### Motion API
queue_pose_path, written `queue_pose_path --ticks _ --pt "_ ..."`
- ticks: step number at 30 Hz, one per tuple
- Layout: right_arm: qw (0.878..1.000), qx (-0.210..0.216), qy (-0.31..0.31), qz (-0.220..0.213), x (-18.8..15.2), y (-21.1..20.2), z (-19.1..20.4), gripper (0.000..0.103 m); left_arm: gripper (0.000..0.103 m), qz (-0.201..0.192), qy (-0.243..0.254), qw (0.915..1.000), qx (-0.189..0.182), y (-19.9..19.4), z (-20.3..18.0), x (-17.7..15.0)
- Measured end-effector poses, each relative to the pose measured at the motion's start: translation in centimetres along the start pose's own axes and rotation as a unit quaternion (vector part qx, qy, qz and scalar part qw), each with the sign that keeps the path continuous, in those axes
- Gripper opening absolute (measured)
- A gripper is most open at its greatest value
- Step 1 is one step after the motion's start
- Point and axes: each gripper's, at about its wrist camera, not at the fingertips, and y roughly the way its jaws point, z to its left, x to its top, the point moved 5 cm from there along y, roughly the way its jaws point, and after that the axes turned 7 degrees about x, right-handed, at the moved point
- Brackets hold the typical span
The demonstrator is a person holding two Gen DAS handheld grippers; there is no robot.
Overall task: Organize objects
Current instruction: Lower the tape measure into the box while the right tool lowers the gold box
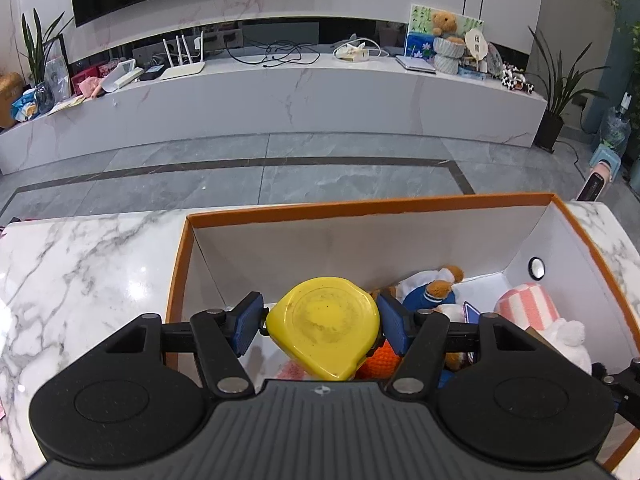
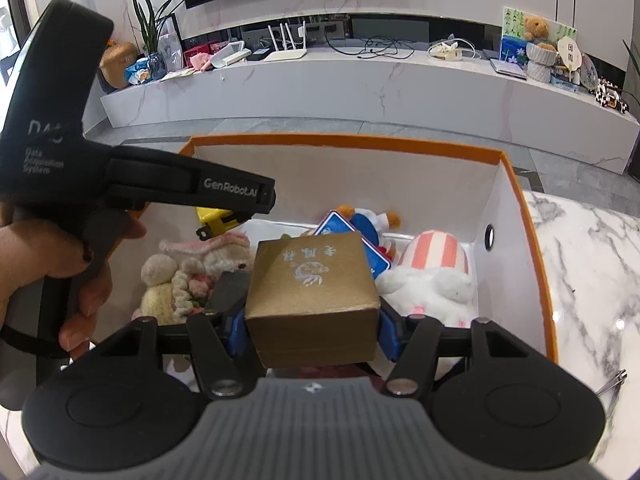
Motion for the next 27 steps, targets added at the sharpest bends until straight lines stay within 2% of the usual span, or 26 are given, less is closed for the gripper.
queue_pose_path --ticks 16,27 --pt "0.998 0.003 -0.019 0.053 -0.3 1.1 0.2 0.061 0.073 0.074 0.017 0.9971 -0.012 2.3 -0.6 -0.1" --pt "0.996 0.018 -0.013 0.086 -0.4 1.9 0.1 0.061 0.073 0.093 0.032 0.9952 -0.009 3.1 -1.1 -0.2"
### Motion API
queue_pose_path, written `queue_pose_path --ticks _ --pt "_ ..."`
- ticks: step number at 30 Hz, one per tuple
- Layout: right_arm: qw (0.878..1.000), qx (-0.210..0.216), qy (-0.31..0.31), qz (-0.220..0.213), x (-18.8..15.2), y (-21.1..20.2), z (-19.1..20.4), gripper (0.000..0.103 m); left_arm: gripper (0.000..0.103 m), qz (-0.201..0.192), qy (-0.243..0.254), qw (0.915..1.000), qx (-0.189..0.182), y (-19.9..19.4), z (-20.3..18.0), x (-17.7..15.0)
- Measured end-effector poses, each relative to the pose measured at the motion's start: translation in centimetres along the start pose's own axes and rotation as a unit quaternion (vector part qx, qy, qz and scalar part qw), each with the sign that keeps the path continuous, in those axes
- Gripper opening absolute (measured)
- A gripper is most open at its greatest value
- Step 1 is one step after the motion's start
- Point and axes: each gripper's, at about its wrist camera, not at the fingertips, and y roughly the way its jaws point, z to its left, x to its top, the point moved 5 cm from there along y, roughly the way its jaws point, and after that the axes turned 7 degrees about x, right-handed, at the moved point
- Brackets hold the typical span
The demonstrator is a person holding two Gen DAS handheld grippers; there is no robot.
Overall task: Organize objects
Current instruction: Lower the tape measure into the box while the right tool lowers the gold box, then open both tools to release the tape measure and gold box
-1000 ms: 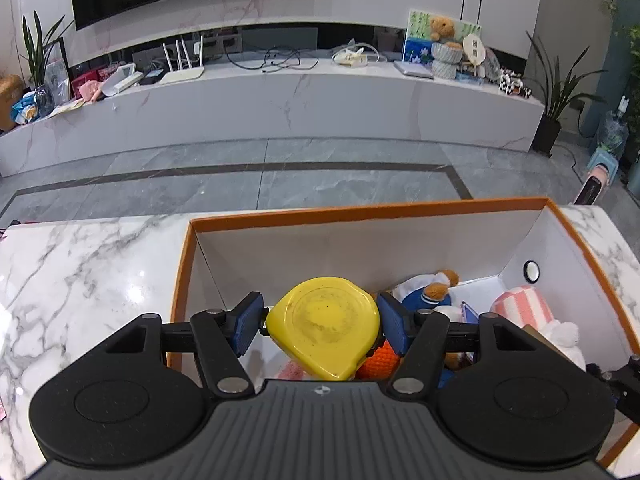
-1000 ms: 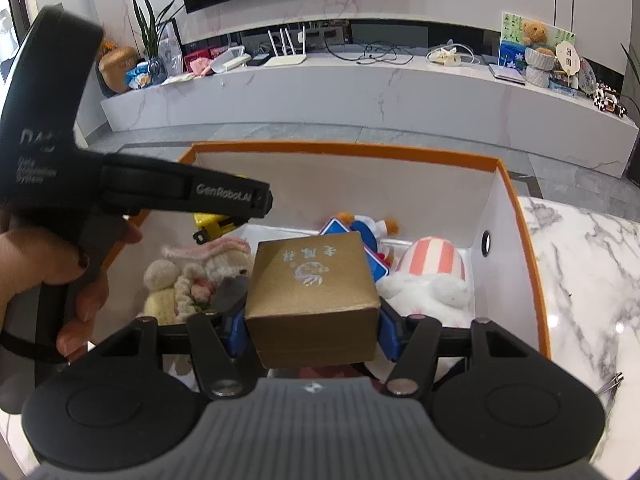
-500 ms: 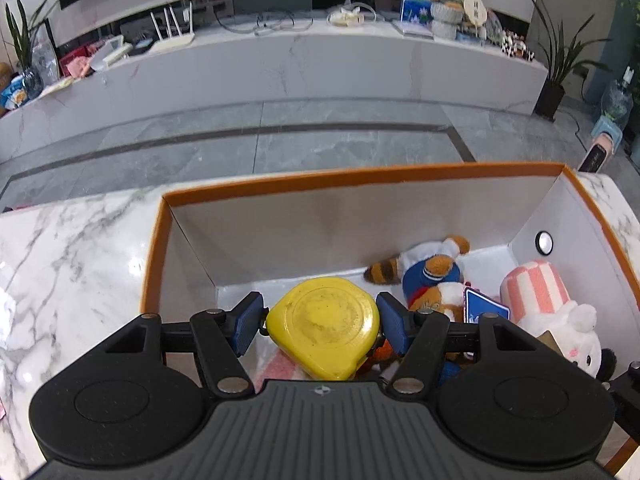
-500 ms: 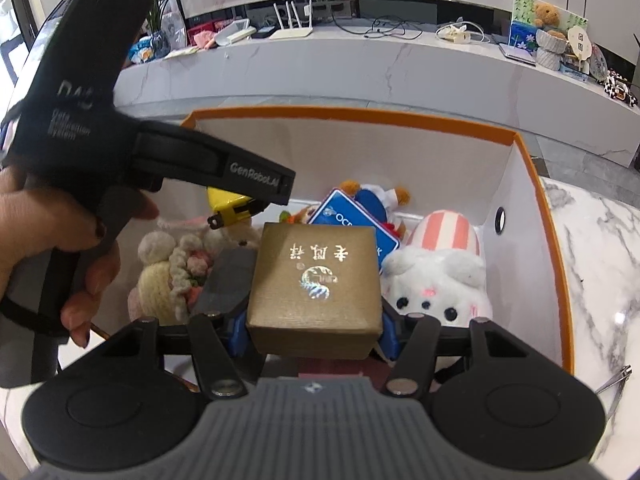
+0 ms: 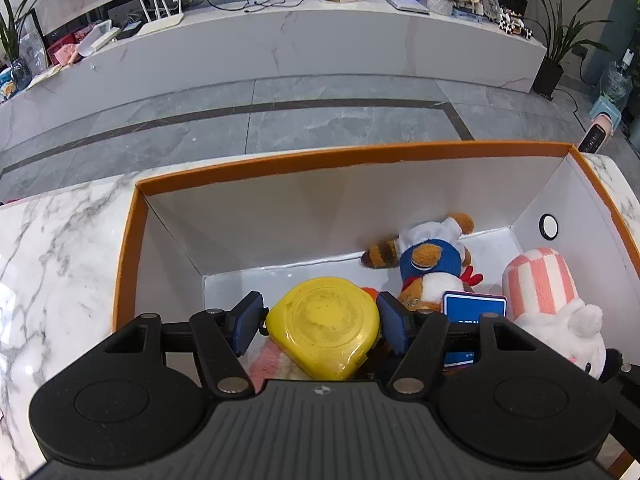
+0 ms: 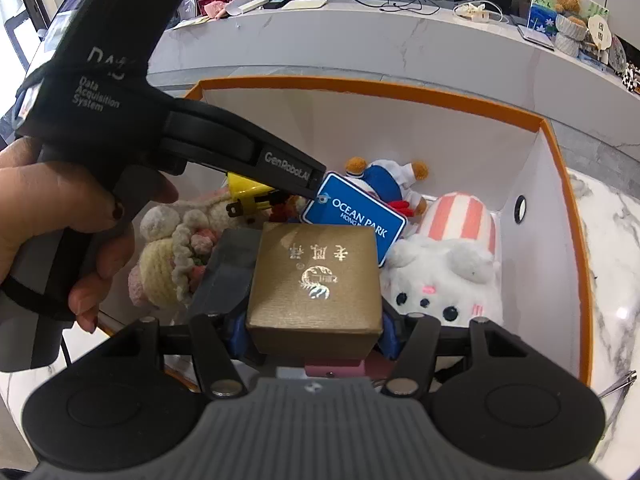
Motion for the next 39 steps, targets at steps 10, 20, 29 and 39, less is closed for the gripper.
queue_pose_path --ticks 10,20,29,39 --pt "1.0 0.01 0.012 0.021 0.3 0.8 -0.4 0.061 0.073 0.016 0.018 0.9996 0.012 0.5 -0.3 0.0" --pt "1.0 0.006 0.011 0.021 0.0 0.8 -0.4 0.062 0.074 0.014 0.012 0.9997 0.015 0.5 -0.2 -0.2" --pt "1.0 0.008 0.014 -0.002 -0.4 -1.0 -0.4 0.071 0.084 -0.012 -0.001 0.9998 0.014 -1.0 0.2 -0.2" --pt "0.997 0.004 0.002 -0.071 -0.3 -5.9 2.1 0.076 0.085 -0.104 -0.022 0.9941 0.022 -7.4 0.6 -1.1"
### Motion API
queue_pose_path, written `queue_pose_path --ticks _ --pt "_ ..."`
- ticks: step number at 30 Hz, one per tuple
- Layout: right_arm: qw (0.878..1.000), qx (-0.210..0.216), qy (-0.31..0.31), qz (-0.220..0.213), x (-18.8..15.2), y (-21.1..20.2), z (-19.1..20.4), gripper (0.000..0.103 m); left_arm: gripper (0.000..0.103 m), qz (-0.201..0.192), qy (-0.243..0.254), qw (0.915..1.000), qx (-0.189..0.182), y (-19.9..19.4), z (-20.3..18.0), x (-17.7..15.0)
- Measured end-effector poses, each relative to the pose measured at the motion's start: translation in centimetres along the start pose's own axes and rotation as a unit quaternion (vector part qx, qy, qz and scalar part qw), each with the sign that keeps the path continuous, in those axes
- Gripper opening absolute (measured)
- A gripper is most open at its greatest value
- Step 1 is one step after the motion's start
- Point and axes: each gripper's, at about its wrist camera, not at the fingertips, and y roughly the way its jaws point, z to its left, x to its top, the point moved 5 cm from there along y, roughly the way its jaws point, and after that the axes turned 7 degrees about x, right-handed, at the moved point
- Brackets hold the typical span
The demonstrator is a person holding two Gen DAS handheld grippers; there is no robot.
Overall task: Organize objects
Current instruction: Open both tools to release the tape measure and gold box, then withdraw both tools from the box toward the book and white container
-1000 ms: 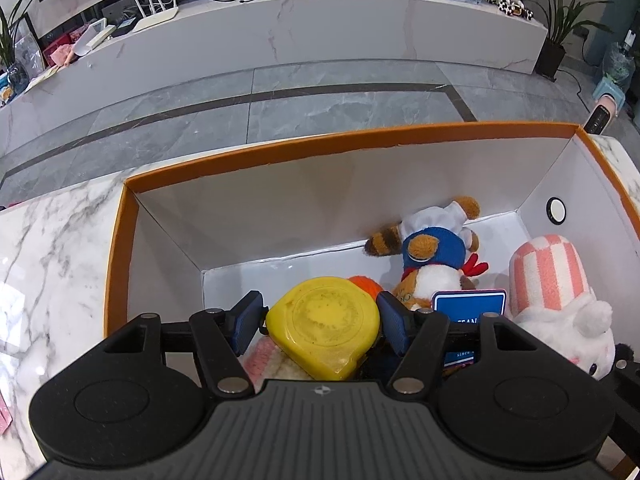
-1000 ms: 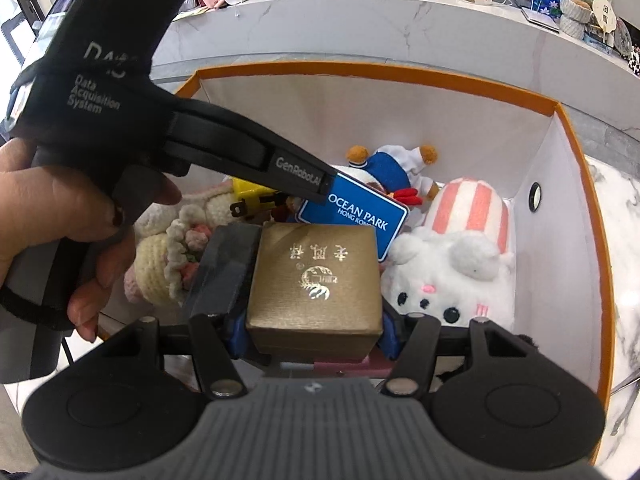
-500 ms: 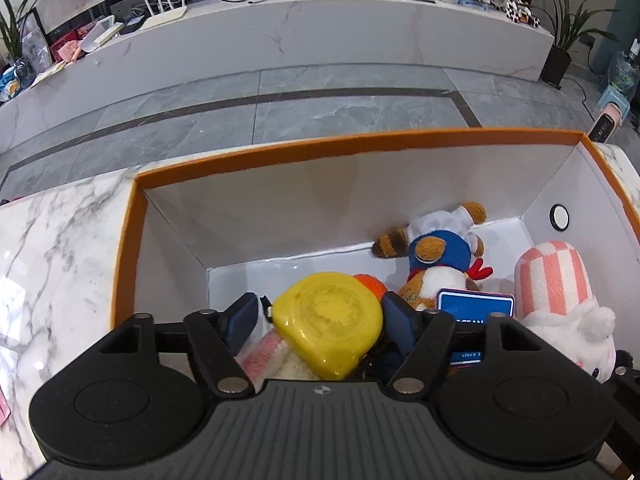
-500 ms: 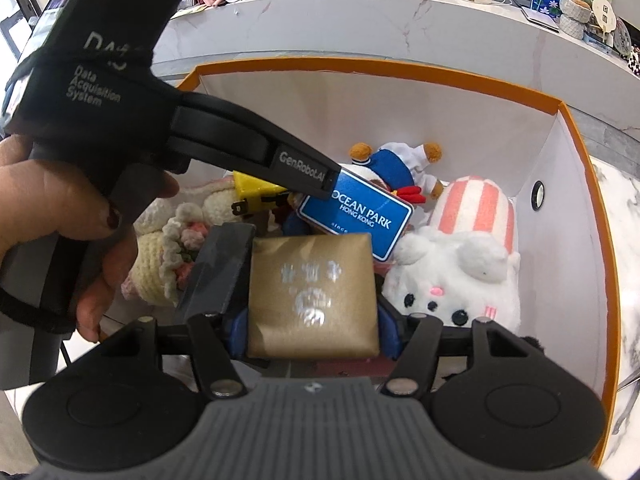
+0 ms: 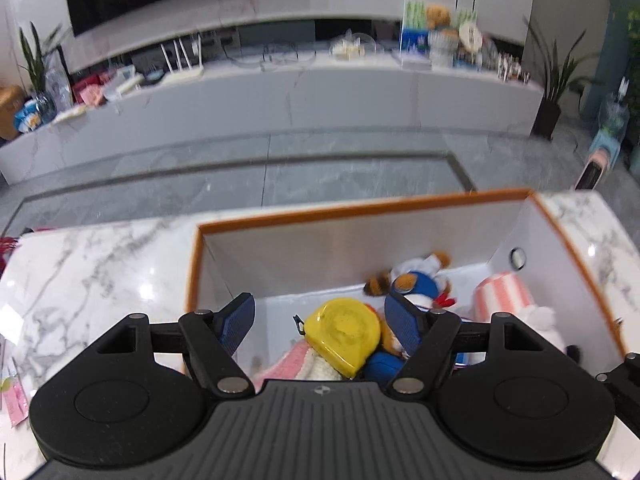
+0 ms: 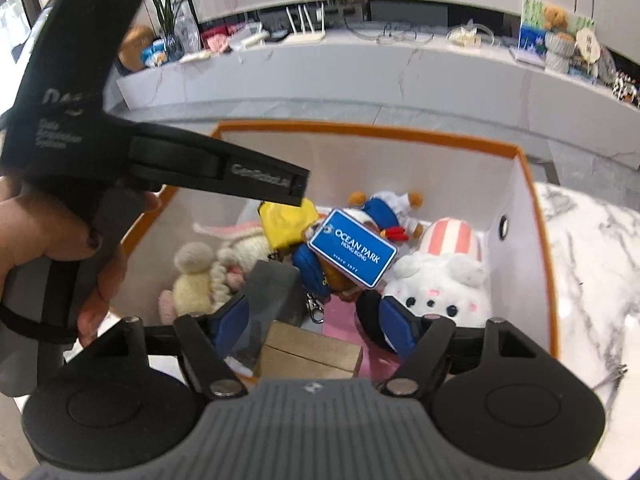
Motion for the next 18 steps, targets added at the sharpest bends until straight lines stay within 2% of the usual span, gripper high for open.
queue_pose_path --ticks 4,9,12,18 --pt "0.999 -0.002 0.002 -0.033 -0.8 -3.5 0.8 0.079 0.086 -0.044 -0.017 0.9989 0.001 -4.3 0.5 -0.8" --pt "0.998 0.0 0.025 -0.06 -3.8 -5.9 1.0 0.083 0.089 -0.066 -0.051 0.9964 -0.007 -9.0 1.5 -3.9" --pt "0.998 -0.002 0.027 -0.061 -6.4 -7.1 1.6 0.085 0.089 -0.063 -0.063 0.996 -0.005 -10.9 1.9 -7.2" --pt "0.998 -0.004 0.04 -0.044 -11.6 -6.3 1.4 0.086 0.089 -0.02 -0.086 0.9961 -0.011 -12.0 1.8 -15.2"
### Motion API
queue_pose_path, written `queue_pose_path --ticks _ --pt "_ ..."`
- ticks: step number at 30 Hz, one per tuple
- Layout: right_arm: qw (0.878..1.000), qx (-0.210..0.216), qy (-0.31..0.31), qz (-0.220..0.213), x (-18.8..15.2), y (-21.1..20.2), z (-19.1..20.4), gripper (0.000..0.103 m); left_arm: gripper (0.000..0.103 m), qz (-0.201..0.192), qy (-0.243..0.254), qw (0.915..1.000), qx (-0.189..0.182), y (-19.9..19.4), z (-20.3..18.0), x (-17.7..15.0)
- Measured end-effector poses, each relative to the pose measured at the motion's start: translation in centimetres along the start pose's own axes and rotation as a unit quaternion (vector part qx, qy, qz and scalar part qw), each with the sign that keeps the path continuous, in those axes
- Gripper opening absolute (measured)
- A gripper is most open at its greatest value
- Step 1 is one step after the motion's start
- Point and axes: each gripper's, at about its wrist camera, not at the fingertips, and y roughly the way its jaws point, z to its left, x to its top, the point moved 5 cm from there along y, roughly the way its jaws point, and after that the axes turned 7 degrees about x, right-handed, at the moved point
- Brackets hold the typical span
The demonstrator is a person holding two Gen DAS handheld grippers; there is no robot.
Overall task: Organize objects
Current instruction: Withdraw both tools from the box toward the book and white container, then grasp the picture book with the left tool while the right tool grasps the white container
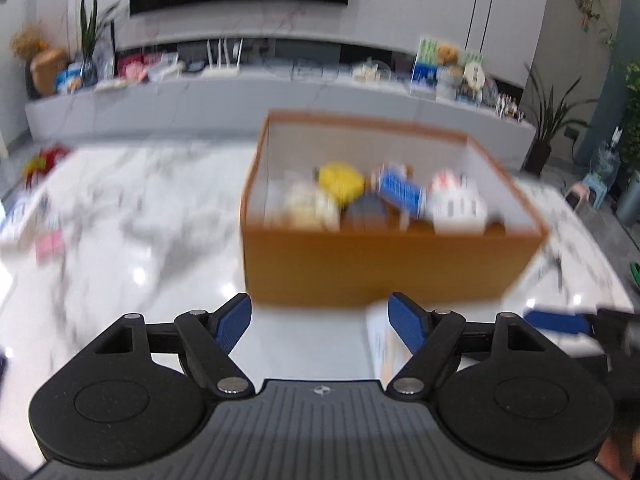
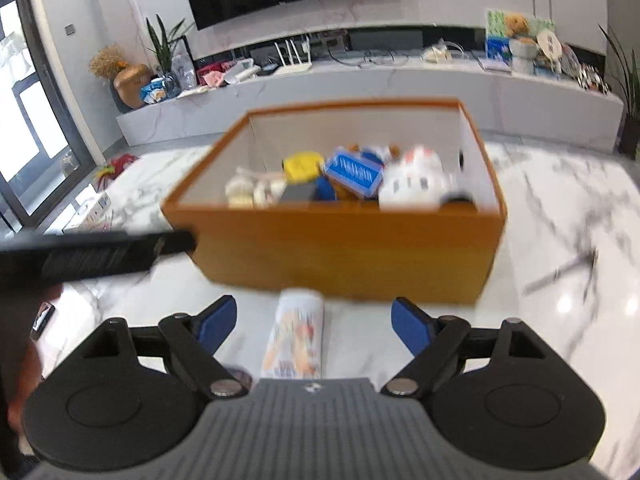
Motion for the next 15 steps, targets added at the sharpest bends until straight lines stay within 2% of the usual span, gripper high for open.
queue_pose_path --ticks 2,4,7,9,11,15 --pt "0.999 -0.015 -0.023 0.022 -1.5 1.1 -0.1 0.086 0.089 0.008 -0.019 0.9997 -0.01 -0.3 0.8 -2.2" --pt "0.998 -0.03 -0.046 0.04 -2.1 1.7 -0.3 0.086 0.089 0.012 -0.018 0.9996 -0.015 -0.4 1.0 -3.3" --pt "0.997 -0.052 -0.043 0.038 -2.1 1.5 -1.5 0.086 0.089 0.031 -0.012 0.999 -0.03 0.1 1.0 -4.7" --pt "0.997 -0.061 -0.031 0.033 -2.0 1.3 -2.5 0.086 0.089 0.039 0.002 0.999 -0.023 0.7 0.5 -5.7" --pt "0.997 -0.063 -0.017 0.029 -2.0 1.4 -3.3 0.086 0.089 0.046 0.014 0.9987 -0.017 1.4 -0.1 -6.5" --pt "0.999 -0.041 0.001 0.024 -2.1 2.4 -3.3 0.086 0.089 0.067 0.022 0.9974 -0.014 2.4 -0.4 -8.8"
